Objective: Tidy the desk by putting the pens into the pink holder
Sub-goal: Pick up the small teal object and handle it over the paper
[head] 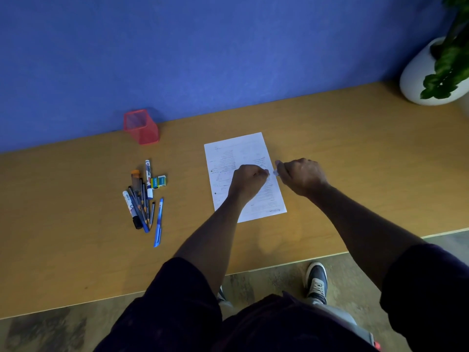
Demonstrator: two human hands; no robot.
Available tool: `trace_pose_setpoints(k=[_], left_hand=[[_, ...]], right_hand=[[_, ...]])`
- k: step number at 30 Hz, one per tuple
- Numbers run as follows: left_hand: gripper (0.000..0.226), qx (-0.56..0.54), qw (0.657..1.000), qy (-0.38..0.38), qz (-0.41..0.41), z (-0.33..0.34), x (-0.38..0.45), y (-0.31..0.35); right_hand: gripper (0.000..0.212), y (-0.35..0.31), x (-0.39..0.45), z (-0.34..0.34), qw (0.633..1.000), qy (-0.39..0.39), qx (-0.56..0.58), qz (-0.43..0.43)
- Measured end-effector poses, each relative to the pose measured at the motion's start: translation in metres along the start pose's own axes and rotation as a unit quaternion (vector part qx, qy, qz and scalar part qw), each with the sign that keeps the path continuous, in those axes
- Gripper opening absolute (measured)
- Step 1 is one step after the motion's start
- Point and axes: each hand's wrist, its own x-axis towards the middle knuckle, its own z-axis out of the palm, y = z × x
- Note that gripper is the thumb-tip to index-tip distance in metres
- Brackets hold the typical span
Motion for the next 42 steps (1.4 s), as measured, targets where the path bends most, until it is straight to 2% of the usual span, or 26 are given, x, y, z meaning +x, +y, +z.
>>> trace_pose_setpoints(k=[3,7,11,13,16,19,23,30,33,42], left_hand=[[0.029,-0.058,0.998,-0.012,-0.034,0.005,0.005,0.009],[0.036,-0.072,0.996,-0.008,-0.051,0.013,0.018,0.019],[0.028,-0.065,0.996,0.004,-0.059,0.02,0.035,0.023],[0.017,-0.068,0.995,0.005,-0.068,0.024,0.044,0.024],[0.012,-0.094,0.993,0.01,-0.074,0.032,0.056,0.03],[0.014,-0.117,0.989,0.01,-0.085,0.042,0.068,0.038],[0.021,-0.117,0.988,0.022,-0.097,0.059,0.091,0.048],[0.016,-0.144,0.986,-0.003,-0.089,0.086,0.13,0.072],[0.024,-0.135,0.986,0.01,-0.094,0.099,0.155,0.076],[0.018,-0.096,0.991,0.056,-0.08,0.124,0.2,0.105]], right_hand=[[0.049,-0.004,-0.004,0.005,0.999,-0.004,0.037,-0.009],[0.053,-0.006,-0.006,0.013,0.997,-0.018,0.071,-0.037],[0.031,-0.002,-0.001,0.016,0.997,-0.028,0.059,-0.033],[0.03,-0.001,0.001,0.017,0.998,-0.032,0.046,-0.017],[0.032,0.005,0.007,0.02,0.999,-0.026,0.037,0.007],[0.038,0.015,0.014,0.021,0.998,-0.02,0.045,0.033],[0.032,0.033,0.025,0.02,0.998,-0.003,0.038,0.055],[0.029,0.073,0.044,0.023,0.996,0.049,0.031,0.066],[0.028,0.087,0.054,0.022,0.995,0.067,0.031,0.067],[0.036,0.118,0.093,0.03,0.993,0.043,0.051,0.101]])
